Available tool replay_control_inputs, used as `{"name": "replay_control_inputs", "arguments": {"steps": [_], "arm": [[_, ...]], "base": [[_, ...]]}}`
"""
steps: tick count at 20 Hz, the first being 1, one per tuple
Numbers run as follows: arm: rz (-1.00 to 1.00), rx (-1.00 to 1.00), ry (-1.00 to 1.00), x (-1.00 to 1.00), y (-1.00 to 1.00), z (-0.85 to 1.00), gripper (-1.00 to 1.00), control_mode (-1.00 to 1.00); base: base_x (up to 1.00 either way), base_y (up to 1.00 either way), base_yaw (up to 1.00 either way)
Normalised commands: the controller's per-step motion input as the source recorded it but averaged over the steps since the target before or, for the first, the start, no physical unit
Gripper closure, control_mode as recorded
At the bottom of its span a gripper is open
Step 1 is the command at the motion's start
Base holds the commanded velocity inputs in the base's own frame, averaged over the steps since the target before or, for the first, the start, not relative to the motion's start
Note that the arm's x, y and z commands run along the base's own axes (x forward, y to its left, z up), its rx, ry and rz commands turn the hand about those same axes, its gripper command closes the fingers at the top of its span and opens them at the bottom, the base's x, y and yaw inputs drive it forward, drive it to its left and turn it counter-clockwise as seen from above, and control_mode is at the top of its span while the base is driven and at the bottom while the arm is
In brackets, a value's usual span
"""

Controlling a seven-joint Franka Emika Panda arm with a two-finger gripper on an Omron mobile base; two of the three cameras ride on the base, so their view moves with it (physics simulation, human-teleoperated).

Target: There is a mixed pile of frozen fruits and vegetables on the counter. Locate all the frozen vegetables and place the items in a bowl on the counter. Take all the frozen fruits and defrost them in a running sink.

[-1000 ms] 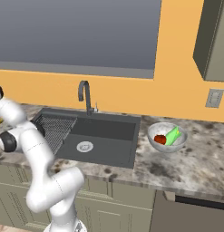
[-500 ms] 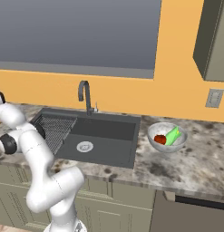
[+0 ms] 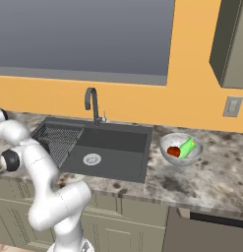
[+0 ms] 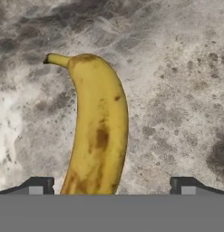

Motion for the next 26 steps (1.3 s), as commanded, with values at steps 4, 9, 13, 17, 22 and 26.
{"name": "replay_control_inputs", "arguments": {"steps": [4, 9, 13, 17, 22, 26], "arm": [[-0.09, -0.17, 0.16, 0.43, 0.65, 0.00, -1.00, -1.00], [-0.07, -0.21, 0.20, 0.43, 0.61, 0.00, 1.00, -1.00], [-0.04, -0.21, 0.32, 0.49, 0.41, 0.21, 1.00, -1.00], [-0.01, -0.28, 0.35, 0.46, 0.37, 0.26, 1.00, -1.00], [0.00, -0.34, 0.34, 0.39, 0.37, 0.31, 1.00, -1.00], [0.00, -0.32, 0.31, 0.38, 0.23, 0.54, 1.00, -1.00]], "base": [[0.00, 0.00, 0.00], [0.00, 0.00, 0.00], [0.00, 0.00, 0.00], [0.00, 0.00, 0.00], [0.00, 0.00, 0.00], [0.00, 0.00, 0.00]]}}
